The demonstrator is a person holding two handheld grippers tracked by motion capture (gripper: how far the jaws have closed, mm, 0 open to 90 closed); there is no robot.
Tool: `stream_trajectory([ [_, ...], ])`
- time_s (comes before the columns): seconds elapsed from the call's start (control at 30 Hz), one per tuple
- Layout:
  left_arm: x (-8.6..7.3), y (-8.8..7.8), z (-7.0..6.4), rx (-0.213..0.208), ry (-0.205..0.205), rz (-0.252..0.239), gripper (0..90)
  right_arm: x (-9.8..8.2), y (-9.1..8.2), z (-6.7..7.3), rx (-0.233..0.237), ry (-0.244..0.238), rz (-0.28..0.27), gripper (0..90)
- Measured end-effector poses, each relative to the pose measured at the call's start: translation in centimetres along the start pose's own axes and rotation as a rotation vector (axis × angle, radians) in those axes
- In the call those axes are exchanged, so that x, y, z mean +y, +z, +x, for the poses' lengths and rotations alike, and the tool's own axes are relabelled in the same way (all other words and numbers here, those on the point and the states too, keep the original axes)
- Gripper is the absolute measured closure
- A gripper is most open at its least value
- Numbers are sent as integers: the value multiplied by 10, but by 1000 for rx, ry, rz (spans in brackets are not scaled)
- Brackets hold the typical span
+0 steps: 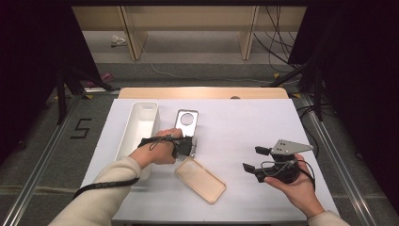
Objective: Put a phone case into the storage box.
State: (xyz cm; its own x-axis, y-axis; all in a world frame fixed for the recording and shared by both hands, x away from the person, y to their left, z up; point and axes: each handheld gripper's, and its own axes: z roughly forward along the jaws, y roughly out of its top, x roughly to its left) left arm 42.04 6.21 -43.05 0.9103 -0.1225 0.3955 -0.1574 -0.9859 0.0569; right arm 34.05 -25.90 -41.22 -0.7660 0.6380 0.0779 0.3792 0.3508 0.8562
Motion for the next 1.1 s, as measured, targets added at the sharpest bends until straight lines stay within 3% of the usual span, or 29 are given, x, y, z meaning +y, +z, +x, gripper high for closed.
stream_trajectory([
  [0.43, -2, -21, -26, 112, -60, -156, 888, 0, 2, 0, -3, 4, 3, 211],
  [0.63, -2, -20, -43, 172, -72, -187, 888, 2, 6, 0, 5, 14, 4, 216],
  [0.7, -2, -19, -49, 190, -93, -212, 888, 3, 8, 0, 11, 15, 3, 217],
  [1.1, 10, -26, -61, 230, -116, -280, 888, 14, 24, 2, 20, 39, -14, 217],
])
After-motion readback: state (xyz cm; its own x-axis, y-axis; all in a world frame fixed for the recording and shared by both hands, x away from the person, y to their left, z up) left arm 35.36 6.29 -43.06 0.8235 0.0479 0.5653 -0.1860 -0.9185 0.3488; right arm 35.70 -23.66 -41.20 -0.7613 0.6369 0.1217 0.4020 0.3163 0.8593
